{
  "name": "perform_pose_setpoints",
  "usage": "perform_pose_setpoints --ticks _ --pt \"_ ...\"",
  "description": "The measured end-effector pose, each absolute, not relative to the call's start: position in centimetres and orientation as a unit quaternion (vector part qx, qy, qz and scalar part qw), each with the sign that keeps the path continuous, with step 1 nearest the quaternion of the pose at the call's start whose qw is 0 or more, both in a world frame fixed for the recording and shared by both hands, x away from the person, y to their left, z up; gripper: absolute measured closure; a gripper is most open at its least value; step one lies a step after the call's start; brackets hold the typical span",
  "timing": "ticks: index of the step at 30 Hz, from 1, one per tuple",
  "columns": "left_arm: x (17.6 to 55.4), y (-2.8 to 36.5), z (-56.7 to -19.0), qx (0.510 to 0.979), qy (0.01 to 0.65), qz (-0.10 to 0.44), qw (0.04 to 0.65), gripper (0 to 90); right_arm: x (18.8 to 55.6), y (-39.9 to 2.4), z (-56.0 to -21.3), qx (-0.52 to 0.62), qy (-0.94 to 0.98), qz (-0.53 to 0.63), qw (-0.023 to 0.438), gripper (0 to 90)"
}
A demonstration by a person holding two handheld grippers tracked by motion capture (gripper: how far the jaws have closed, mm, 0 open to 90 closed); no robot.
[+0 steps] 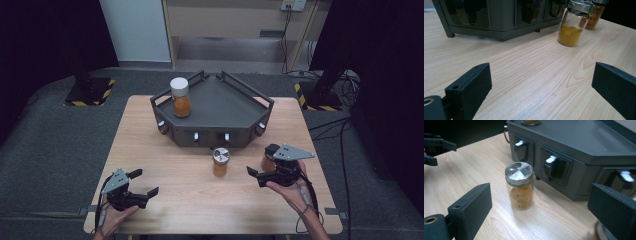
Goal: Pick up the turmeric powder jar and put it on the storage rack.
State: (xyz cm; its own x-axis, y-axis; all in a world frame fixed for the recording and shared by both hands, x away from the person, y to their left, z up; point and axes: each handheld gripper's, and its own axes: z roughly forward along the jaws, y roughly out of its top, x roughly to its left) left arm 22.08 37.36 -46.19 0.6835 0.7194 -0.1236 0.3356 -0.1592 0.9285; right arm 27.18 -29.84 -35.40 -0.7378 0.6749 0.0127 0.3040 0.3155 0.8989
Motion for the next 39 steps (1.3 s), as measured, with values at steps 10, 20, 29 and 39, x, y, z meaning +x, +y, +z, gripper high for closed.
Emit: perform_pose_setpoints --ticks 10,20,29,39 --pt "22.1 37.3 -46.2 0.741 0.355 0.177 0.542 2.1 29.1 -28.2 -36.1 0.304 0.793 0.499 0.172 6.0" --pt "22.1 37.3 -46.2 0.743 0.353 0.176 0.541 2.1 30.5 -26.5 -36.1 0.29 0.801 0.497 0.164 6.3" --pt "22.1 37.3 -46.1 0.744 0.353 0.178 0.54 2.1 31.7 -25.1 -36.7 0.285 0.807 0.495 0.154 6.7" --pt "22.1 37.2 -46.1 0.744 0.352 0.179 0.539 2.2 32.6 -23.6 -37.7 0.282 0.811 0.491 0.145 7.3"
